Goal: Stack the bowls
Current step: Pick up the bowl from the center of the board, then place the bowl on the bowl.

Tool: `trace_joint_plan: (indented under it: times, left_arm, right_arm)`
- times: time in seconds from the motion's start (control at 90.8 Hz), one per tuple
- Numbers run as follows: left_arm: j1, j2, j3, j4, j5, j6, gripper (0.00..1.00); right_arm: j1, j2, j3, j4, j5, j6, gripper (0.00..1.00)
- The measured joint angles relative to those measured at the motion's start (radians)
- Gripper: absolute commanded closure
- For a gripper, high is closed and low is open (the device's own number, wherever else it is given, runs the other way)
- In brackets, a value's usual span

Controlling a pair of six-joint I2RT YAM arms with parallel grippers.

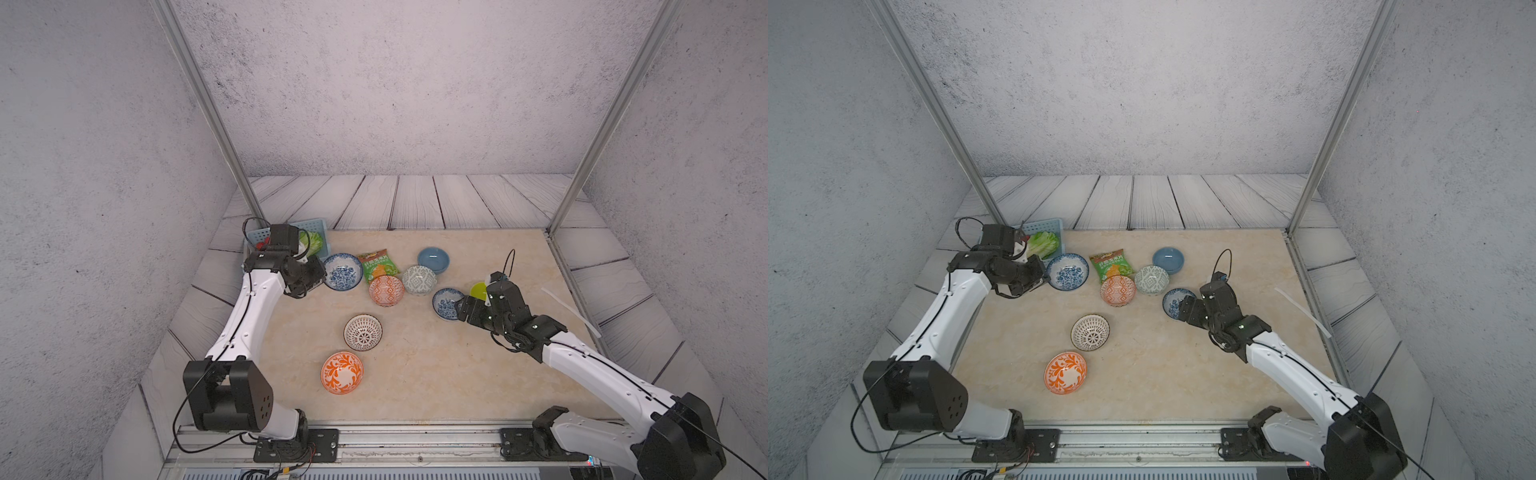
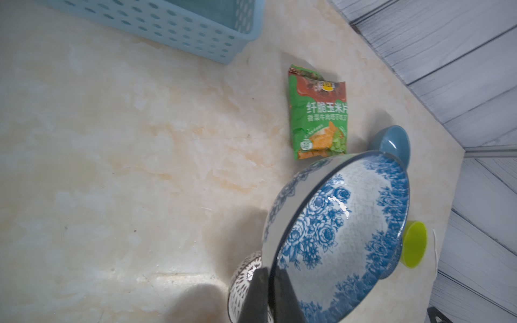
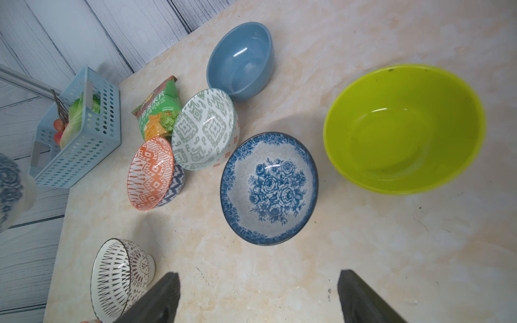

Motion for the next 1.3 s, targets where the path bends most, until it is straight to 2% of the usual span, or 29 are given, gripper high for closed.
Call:
trace_joint_plan:
  times: [0.297, 0.44, 0.661, 0.848, 1.299]
  left_arm:
    - [-0.292, 0.02, 0.007, 0.054, 0.038, -0.152, 1.0]
    - [-0.415, 0.095, 0.034, 0.119, 0.039, -0.229, 1.0]
    - [-0.569, 0.253, 0.105, 0.215, 0.037, -0.307, 1.0]
    - [-0.633, 0.348, 0.132, 0.286, 0.034, -0.353, 1.0]
    - [-0.666, 0.455, 0.131, 0.381, -0.009, -0.39, 1.0]
  right_arm:
    - [-0.021, -0.203, 0.005, -0.151, 0.149, 0.04, 0.08]
    - [-0.032, -0.291, -0.041, -0.18, 0.179, 0.081, 0.08]
    - [-0.033, -0.296, -0.113, -0.181, 0.178, 0.122, 0.08]
    - [-0.033, -0.297, -0.132, -0.155, 0.175, 0.135, 0.08]
    - [-0.033, -0.32, -0.156, -0.117, 0.174, 0.14, 0.08]
